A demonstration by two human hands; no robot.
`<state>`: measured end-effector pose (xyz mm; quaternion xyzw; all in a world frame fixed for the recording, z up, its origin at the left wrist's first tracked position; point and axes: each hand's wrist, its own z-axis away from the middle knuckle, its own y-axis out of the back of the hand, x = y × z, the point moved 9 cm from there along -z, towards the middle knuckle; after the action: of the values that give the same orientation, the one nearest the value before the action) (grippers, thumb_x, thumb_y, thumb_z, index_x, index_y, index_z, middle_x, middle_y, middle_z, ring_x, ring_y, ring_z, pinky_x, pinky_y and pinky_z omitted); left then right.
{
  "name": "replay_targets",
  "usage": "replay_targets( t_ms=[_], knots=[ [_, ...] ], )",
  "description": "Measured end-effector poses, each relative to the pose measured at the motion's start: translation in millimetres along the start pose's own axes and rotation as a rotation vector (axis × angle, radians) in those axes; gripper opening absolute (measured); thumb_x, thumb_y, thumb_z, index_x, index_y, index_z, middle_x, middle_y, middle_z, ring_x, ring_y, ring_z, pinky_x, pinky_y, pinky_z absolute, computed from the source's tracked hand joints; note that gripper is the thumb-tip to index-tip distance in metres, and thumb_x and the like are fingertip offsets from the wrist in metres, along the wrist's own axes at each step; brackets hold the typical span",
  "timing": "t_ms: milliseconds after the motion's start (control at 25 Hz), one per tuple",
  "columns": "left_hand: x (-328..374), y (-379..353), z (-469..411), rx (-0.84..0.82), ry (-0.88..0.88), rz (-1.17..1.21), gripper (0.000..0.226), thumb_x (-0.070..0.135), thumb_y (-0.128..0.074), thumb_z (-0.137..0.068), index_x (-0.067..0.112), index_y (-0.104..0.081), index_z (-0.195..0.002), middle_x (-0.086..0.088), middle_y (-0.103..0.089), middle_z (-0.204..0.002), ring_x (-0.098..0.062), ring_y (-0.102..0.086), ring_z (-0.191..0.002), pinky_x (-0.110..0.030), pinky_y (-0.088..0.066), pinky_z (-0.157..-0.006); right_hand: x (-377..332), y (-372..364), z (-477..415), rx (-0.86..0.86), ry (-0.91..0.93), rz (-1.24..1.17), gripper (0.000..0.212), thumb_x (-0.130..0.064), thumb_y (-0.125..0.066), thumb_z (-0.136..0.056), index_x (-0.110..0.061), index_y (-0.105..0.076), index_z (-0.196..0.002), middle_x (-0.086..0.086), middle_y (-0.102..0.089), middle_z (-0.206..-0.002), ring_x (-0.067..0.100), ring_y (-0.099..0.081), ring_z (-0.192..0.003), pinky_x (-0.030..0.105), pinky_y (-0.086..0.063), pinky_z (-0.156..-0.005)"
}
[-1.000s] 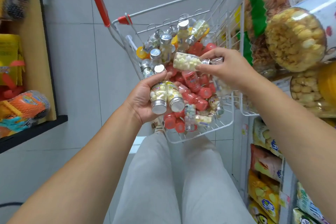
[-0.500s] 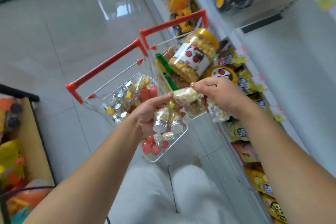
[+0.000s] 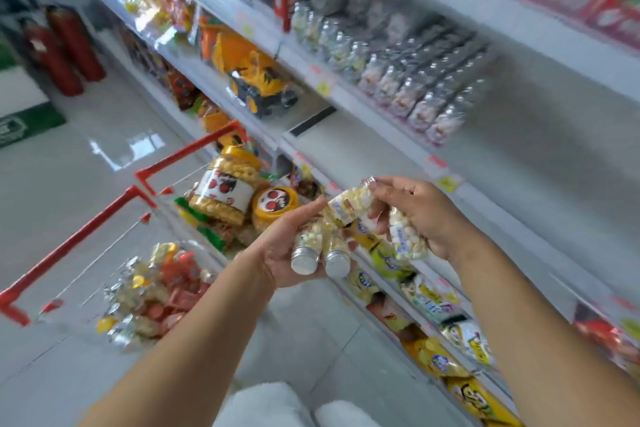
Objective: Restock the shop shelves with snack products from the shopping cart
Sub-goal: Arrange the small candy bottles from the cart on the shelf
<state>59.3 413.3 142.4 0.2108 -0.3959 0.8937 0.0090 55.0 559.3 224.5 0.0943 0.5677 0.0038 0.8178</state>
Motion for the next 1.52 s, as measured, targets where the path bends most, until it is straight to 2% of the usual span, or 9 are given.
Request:
replay_targets(
  t_ms=[160,360,440,640,800,1000,1200,1360,1520],
  knots=[
    [-29,-75,-36,-0.048,0.016,0.06,0.058,0.042,-0.07,-0.081,0.009,-0.062,-0.128,-0.013,-0.063,-0.115,-0.03,-0.062,-0.103,-0.046,-0.049,-0.097,-7,82,33,0.126,0.04,-0.005,0.016,-0.026,-0.065,-0.09,-0.02,-0.068,-0.104,0.004,-0.068,-0.082,0.02,-0.059,-0.05,0.021,-0.046,-0.045],
    [-40,-118,-62,-0.001,0.011,0.163,0.033,0.034,-0.069,-0.084,0.005,-0.067,-0.1,-0.016,-0.064,-0.101,-0.032,-0.065,-0.092,-0.049,-0.061,-0.067,-33,190,55,0.494,0.211,0.167,0.009,-0.025,-0.067,-0.091,-0.027,-0.067,-0.1,-0.003,-0.067,-0.093,0.012,-0.061,-0.048,0.019,-0.047,-0.048],
    [-34,-120,-71,0.0,0.021,0.156,0.03,0.033,-0.068,-0.085,0.006,-0.066,-0.098,-0.015,-0.064,-0.101,-0.032,-0.065,-0.091,-0.052,-0.061,-0.066,-43,227,50,0.602,0.23,0.302,0.015,-0.022,-0.067,-0.091,-0.025,-0.066,-0.106,-0.006,-0.063,-0.088,0.005,-0.061,-0.047,0.015,-0.046,-0.047],
    [-7,-97,-87,0.041,0.052,0.149,0.031,0.031,-0.07,-0.085,0.006,-0.069,-0.103,-0.016,-0.065,-0.11,-0.033,-0.067,-0.095,-0.05,-0.06,-0.075,-37,262,-12,0.566,0.045,0.571,0.021,-0.025,-0.068,-0.089,-0.01,-0.066,-0.103,-0.003,-0.065,-0.099,0.021,-0.069,-0.057,0.026,-0.046,-0.06],
    [15,-83,-95,0.033,0.087,0.138,0.03,0.031,-0.071,-0.084,0.006,-0.069,-0.101,-0.016,-0.064,-0.113,-0.034,-0.067,-0.097,-0.054,-0.06,-0.074,-37,272,-54,0.592,-0.011,0.621,0.022,-0.024,-0.069,-0.088,-0.01,-0.066,-0.104,-0.001,-0.064,-0.103,0.012,-0.066,-0.05,0.019,-0.045,-0.052],
    [38,-90,-104,-0.005,0.085,0.143,0.031,0.032,-0.07,-0.085,0.007,-0.069,-0.104,-0.016,-0.066,-0.112,-0.033,-0.067,-0.099,-0.059,-0.055,-0.082,-29,282,-76,0.639,-0.029,0.215,0.025,-0.03,-0.065,-0.093,-0.009,-0.065,-0.106,0.004,-0.063,-0.092,0.013,-0.065,-0.047,0.027,-0.054,-0.045],
    [45,-88,-120,-0.023,0.089,0.19,0.035,0.03,-0.072,-0.078,0.008,-0.069,-0.105,-0.014,-0.066,-0.114,-0.031,-0.067,-0.103,-0.056,-0.055,-0.086,-1,301,-88,0.705,-0.129,-0.015,0.027,-0.044,-0.066,-0.089,-0.017,-0.066,-0.09,0.017,-0.07,-0.112,0.034,-0.07,-0.097,0.053,-0.055,-0.086],
    [43,-89,-133,-0.013,0.091,0.256,0.034,0.028,-0.072,-0.076,0.007,-0.07,-0.102,-0.015,-0.068,-0.113,-0.028,-0.065,-0.114,-0.055,-0.056,-0.088,-20,307,-104,0.744,-0.055,0.023,0.02,-0.034,-0.063,-0.094,-0.018,-0.062,-0.082,0.003,-0.069,-0.084,0.013,-0.07,-0.062,0.034,-0.061,-0.065],
    [46,-92,-141,-0.013,0.078,0.309,0.035,0.027,-0.073,-0.075,0.007,-0.07,-0.103,-0.014,-0.067,-0.114,-0.027,-0.064,-0.114,-0.055,-0.055,-0.089,-30,312,-129,0.691,-0.07,0.076,0.018,-0.039,-0.062,-0.094,-0.022,-0.065,-0.101,0.008,-0.067,-0.119,0.018,-0.071,-0.089,0.041,-0.058,-0.083]
  ],
)
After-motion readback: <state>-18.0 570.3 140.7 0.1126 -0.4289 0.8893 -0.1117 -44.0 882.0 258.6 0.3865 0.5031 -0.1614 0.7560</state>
